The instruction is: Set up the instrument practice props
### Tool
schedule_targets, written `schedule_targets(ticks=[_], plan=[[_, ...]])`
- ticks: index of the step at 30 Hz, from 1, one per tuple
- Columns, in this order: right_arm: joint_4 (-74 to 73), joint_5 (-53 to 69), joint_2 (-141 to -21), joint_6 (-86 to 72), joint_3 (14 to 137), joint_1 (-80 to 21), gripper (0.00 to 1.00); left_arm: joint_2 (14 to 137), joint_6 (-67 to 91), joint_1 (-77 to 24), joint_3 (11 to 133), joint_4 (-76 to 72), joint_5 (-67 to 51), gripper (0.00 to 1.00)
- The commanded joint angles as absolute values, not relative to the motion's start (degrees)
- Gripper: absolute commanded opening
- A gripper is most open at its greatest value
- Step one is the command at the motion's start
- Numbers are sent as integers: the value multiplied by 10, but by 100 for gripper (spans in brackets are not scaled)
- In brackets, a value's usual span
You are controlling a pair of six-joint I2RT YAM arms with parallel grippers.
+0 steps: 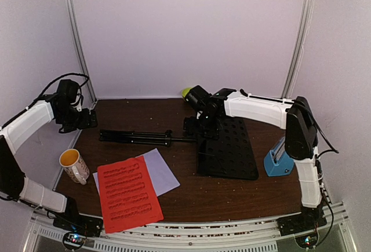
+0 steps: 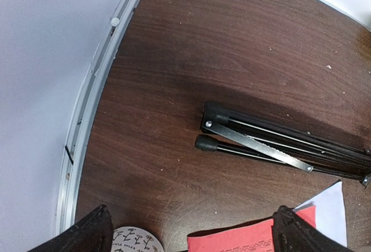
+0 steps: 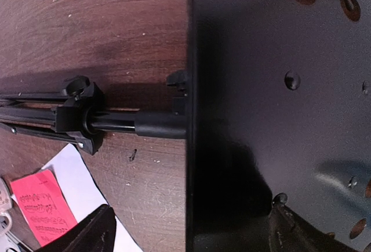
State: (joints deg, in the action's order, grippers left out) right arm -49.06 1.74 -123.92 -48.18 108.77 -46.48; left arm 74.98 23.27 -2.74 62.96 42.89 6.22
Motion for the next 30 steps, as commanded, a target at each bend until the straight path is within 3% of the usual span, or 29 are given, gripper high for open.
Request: schedule_targets(ticks=[1, 12, 19, 30], plan=[[-489, 25, -1247, -488, 1107, -464, 83, 735, 244, -31, 619, 407, 68, 98], [-527, 21, -1279, -474, 1147, -464, 38, 703, 254, -32, 609, 408, 97, 98], [-551, 3, -1283, -460, 1169, -462, 0, 685, 285, -35, 600, 411, 136, 98], [-599, -101, -1258, -410, 1223, -459, 0, 709, 280, -35, 651, 448, 209, 98]])
